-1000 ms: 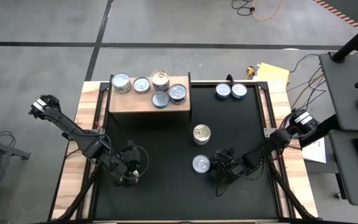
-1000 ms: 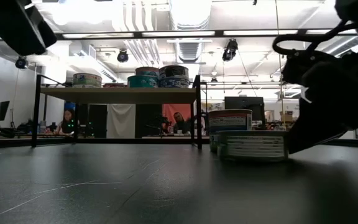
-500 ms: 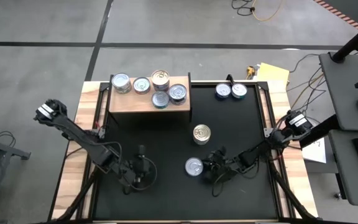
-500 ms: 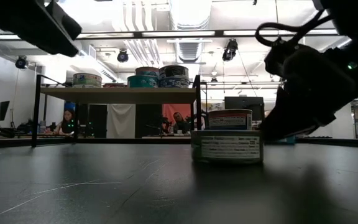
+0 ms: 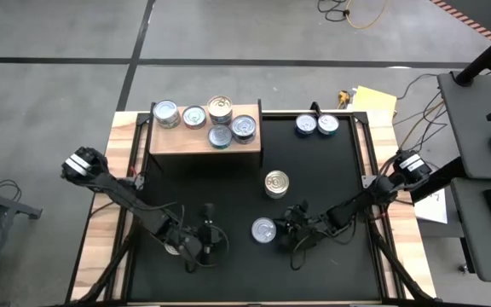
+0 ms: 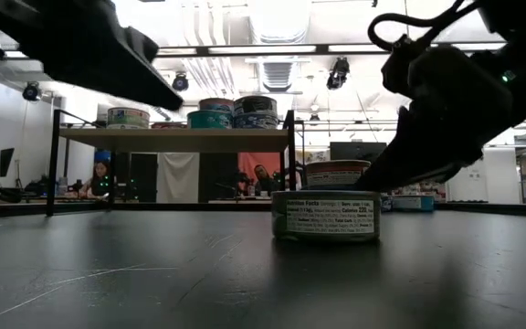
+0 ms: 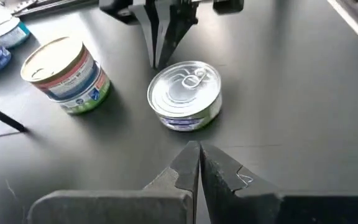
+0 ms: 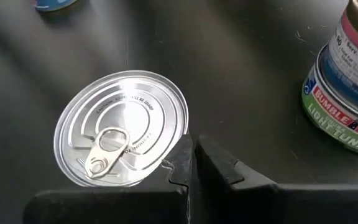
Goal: Stack canned seafood by type on shelf
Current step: Put the green tuna can on the shelf
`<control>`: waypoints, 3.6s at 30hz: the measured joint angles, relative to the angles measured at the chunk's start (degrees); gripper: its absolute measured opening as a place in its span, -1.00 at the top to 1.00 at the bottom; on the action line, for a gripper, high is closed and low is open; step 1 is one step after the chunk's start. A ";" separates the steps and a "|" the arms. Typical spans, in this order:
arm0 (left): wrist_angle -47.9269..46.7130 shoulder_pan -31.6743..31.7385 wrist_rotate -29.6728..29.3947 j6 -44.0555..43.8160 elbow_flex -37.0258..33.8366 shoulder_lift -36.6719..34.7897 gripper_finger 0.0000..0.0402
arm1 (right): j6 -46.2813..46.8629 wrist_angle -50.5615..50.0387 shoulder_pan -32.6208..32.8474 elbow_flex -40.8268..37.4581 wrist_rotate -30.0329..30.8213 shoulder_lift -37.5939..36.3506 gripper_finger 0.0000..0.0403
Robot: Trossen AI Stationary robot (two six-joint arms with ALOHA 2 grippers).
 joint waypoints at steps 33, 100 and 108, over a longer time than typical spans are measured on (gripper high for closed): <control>31.17 9.49 6.95 13.83 0.00 19.03 1.00 | 26.87 -15.11 0.00 1.48 -12.76 -7.37 0.94; 36.98 10.81 12.52 9.07 -0.76 23.51 1.00 | 28.79 -10.20 -0.63 1.47 -8.55 -6.40 -0.53; 37.21 10.65 12.52 8.07 -1.33 23.51 1.00 | 29.62 -8.52 -0.75 1.46 -8.50 -3.24 -0.64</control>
